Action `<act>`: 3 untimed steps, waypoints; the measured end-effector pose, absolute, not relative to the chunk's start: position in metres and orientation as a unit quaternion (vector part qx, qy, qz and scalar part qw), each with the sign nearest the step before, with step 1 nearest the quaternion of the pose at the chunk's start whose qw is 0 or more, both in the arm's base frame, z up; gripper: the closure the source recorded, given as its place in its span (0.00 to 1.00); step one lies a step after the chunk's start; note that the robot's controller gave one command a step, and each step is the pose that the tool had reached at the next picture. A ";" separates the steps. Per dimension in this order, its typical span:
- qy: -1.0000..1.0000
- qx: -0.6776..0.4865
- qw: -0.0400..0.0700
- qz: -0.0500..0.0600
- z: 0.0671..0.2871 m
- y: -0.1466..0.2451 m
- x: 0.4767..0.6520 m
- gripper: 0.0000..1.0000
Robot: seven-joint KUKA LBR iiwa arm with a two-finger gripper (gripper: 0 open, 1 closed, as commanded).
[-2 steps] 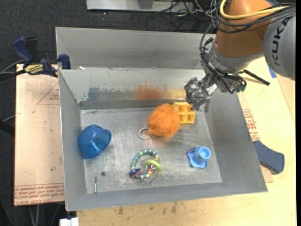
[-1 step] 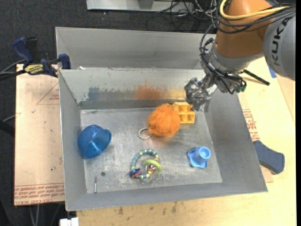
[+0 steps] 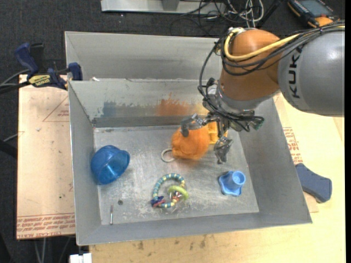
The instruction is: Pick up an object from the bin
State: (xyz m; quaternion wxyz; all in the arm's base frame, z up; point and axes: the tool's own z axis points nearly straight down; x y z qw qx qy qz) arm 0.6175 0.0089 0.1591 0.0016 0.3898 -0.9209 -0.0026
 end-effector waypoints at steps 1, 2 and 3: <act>-0.921 0.389 -0.001 -0.001 0.162 0.007 0.619 0.00; -0.919 0.394 -0.003 -0.001 0.074 -0.014 0.618 1.00; -0.919 0.394 -0.003 -0.001 0.074 -0.014 0.618 1.00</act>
Offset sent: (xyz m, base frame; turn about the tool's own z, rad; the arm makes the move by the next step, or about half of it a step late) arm -0.0017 -0.0256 -0.0891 -0.0113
